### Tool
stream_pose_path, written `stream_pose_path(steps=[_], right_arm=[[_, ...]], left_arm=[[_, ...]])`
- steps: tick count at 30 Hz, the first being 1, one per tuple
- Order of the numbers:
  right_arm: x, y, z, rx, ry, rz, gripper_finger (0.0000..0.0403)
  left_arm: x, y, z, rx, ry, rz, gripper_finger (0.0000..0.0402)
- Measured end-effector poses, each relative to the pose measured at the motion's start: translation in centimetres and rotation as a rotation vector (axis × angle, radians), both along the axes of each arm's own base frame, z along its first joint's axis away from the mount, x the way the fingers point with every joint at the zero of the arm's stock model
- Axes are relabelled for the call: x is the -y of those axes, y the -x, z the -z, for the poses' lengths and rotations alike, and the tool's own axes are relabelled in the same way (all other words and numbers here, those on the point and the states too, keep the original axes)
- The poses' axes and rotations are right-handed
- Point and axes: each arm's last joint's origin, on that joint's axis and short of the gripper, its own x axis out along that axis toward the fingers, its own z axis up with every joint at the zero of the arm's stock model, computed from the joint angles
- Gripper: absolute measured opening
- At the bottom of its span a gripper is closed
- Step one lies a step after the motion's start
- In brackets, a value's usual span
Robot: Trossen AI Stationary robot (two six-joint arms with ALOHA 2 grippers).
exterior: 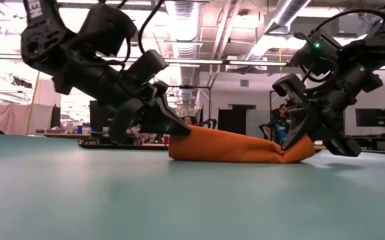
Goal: Roll towel
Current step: Roll the orange towel
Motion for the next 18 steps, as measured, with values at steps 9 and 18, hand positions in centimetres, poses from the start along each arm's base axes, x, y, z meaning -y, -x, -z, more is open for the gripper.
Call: stream_pose_path(steps=[9,18], right_arm=[[0.0,0.0,0.0,0.001,0.001,-0.008,0.0031],[0.0,0.0,0.0,0.01,0.018,-0.031,0.0037]], left_arm=[[-3.1,0.0,0.1,-0.01,0.051,-0.025,0.0],[-4.6,0.1,0.2,-0.015,0.064,-0.028,0.0]])
